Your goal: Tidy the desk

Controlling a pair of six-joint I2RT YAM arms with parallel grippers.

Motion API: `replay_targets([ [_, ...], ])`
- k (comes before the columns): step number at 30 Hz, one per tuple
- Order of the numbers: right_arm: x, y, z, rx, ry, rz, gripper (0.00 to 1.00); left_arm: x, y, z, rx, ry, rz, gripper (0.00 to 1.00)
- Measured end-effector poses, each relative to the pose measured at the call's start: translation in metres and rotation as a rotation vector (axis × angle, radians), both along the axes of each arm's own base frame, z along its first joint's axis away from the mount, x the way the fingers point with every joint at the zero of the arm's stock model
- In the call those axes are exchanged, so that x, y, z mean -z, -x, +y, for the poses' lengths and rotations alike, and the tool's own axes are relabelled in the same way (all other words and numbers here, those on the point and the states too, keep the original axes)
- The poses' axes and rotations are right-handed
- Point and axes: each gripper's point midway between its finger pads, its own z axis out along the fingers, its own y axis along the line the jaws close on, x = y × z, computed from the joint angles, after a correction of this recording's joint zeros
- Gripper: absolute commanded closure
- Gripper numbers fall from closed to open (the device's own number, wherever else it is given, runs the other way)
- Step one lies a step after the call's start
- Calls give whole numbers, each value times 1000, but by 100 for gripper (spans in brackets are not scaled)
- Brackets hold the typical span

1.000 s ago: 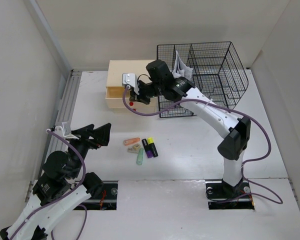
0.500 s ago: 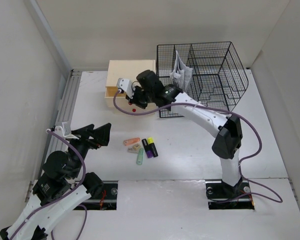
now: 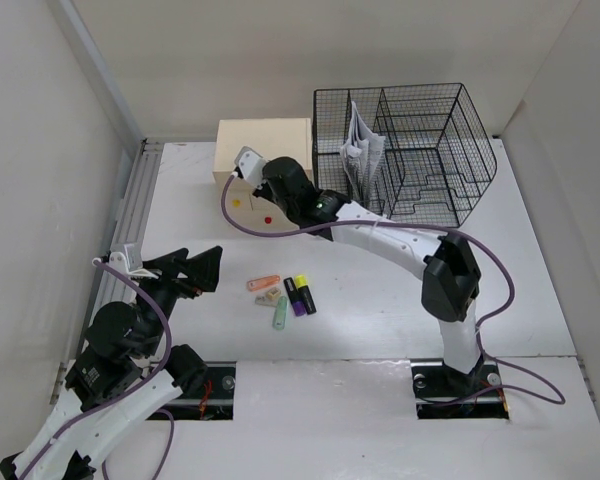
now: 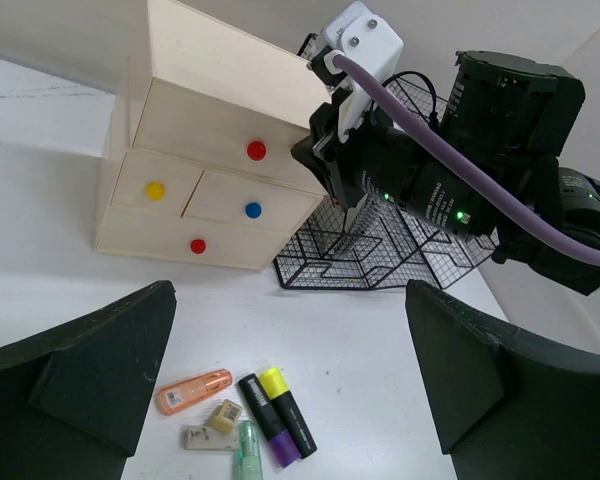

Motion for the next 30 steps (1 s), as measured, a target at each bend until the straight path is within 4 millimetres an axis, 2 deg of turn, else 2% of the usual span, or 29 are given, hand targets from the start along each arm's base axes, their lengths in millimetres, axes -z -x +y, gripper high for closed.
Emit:
replay_targets([
  [4,-1,0,-1,22,4,-15,100,0,0,0,-1,0,2,1],
  [5,-1,0,-1,21,5,-15,100,0,-1,0,-1,2,3,6],
  [7,1,3,5,-20,5,2,100,0,-1,-1,0,17,8,23],
  [8,5,7,9,-70,9,31,100,1,-1,-3,3,32,13,34],
  [9,11,15,14,-146,25,76,100,2,-3,-6,6,53,17,50],
  [10,15,24,18,-228,34,124,97,5,-4,-10,13,77,26,60],
  [11,17,35,20,-306,35,172,88,12,-7,-16,24,101,41,69],
  [12,15,46,19,-359,30,206,49,21,-11,-24,36,124,60,77],
  [13,9,54,17,-394,15,228,39,37,-17,-34,50,144,94,89],
  [14,-3,60,13,-412,-1,220,28,61,-24,-46,59,142,147,93],
  [15,-16,65,6,-413,-17,210,28,72,-26,-50,62,143,174,96],
  [17,-43,73,-10,-406,-52,165,39,109,-36,-62,51,134,259,94],
  [18,-57,77,-19,-401,-78,149,65,124,-40,-66,40,127,295,89],
  [20,-87,83,-38,-394,-142,115,82,140,-50,-70,21,133,333,69],
  [21,-99,83,-48,-392,-171,102,86,144,-55,-70,9,140,343,66],
  [23,-123,78,-71,-373,-243,81,85,143,-71,-64,-35,177,343,59],
  [25,-136,71,-94,-352,-300,70,78,139,-88,-56,-68,210,326,47],
  [27,-139,67,-111,-342,-339,85,76,137,-104,-48,-96,239,314,43],
  [30,-132,68,-121,-362,-385,135,75,148,-128,-30,-139,254,341,42],
])
